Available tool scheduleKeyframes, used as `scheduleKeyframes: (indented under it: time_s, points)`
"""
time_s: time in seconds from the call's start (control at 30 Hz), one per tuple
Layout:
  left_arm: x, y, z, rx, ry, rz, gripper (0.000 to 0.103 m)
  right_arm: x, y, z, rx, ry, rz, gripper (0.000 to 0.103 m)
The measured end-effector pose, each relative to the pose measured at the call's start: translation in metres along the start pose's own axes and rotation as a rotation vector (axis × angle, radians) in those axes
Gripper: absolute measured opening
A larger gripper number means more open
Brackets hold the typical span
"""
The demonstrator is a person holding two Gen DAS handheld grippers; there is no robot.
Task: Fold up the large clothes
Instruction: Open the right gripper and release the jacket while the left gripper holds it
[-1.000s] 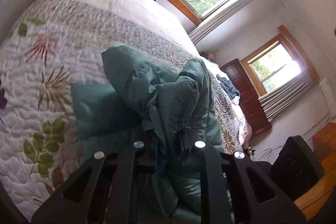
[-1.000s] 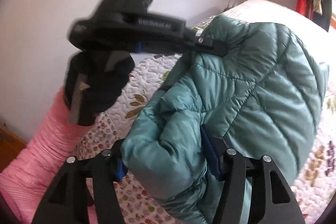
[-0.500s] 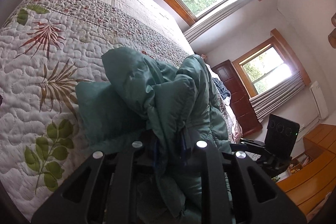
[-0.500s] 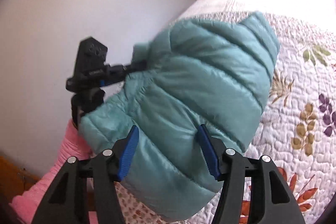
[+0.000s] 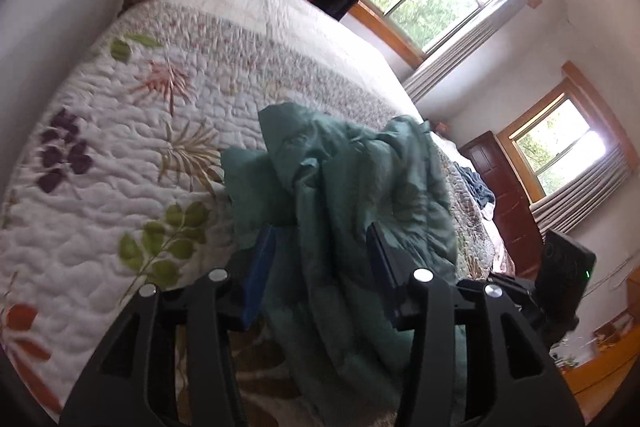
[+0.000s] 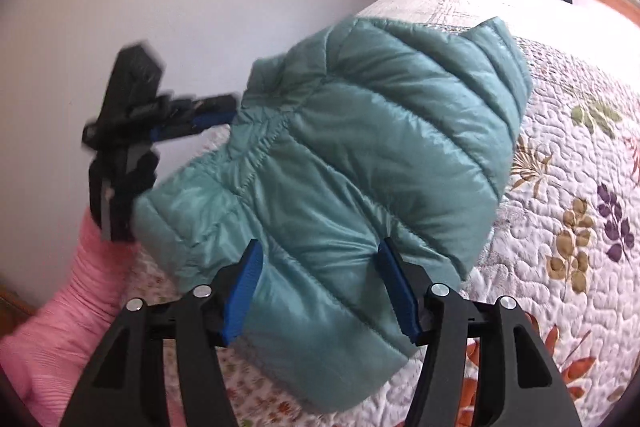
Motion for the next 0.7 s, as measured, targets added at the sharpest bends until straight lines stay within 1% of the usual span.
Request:
scheduleKeyframes:
  time_s: [0.07,0.1,0.17,0.23,0.33,0.37,0.4,0.43,0.5,0.57,0.7]
  points:
    - [0.022,-0.011,-0.014,-0.014,-0.031,-0.014,0.046,0.013,0.001,-0.001,-0.012,0.002,-0.023,0.060]
    - [0.034,-0.020,-0.026,-0.035,-0.061,-0.016,0.046,0.018,0.001,-0.001,-0.013,-0.002,-0.034,0.060]
    - [0.045,-0.033,-0.047,-0.076,-0.079,-0.004,0.049,0.024,0.003,-0.005,-0.018,-0.009,-0.048,0.061]
    - [0.046,-0.047,-0.066,-0.109,-0.087,0.029,0.050,0.027,0.003,-0.004,-0.028,0.006,-0.051,0.061]
    - [0.040,-0.064,-0.081,-0.130,-0.103,0.086,0.049,0.021,-0.002,-0.006,-0.031,0.028,-0.034,0.061]
    - [0.040,-0.067,-0.082,-0.139,-0.097,0.097,0.046,0.018,-0.002,-0.006,-0.030,0.033,-0.028,0.061]
    - [0.035,-0.071,-0.085,-0.155,-0.067,0.115,0.039,0.014,-0.003,-0.005,-0.030,0.038,-0.019,0.061]
    - [0.032,-0.074,-0.085,-0.162,-0.047,0.128,0.019,0.011,-0.004,-0.007,-0.030,0.040,-0.014,0.061]
    - [0.029,-0.078,-0.080,-0.160,-0.032,0.146,0.010,0.007,-0.004,-0.006,-0.026,0.039,-0.007,0.061]
    - [0.031,-0.080,-0.070,-0.138,-0.019,0.148,0.006,0.005,-0.004,-0.002,-0.017,0.037,-0.002,0.061]
    - [0.034,-0.097,-0.039,-0.052,-0.022,0.173,0.005,-0.002,-0.007,-0.003,-0.006,0.025,0.021,0.061]
Point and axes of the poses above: each gripper's, at about its wrist camera, not at the fingertips, and x roughly against the way its jaws point, z to its left, y to its top, the point moved 2 cm from there along -x, roughly the way its jaws point, and after that the axes turned 10 degrees about y, right-handed, at the moved point
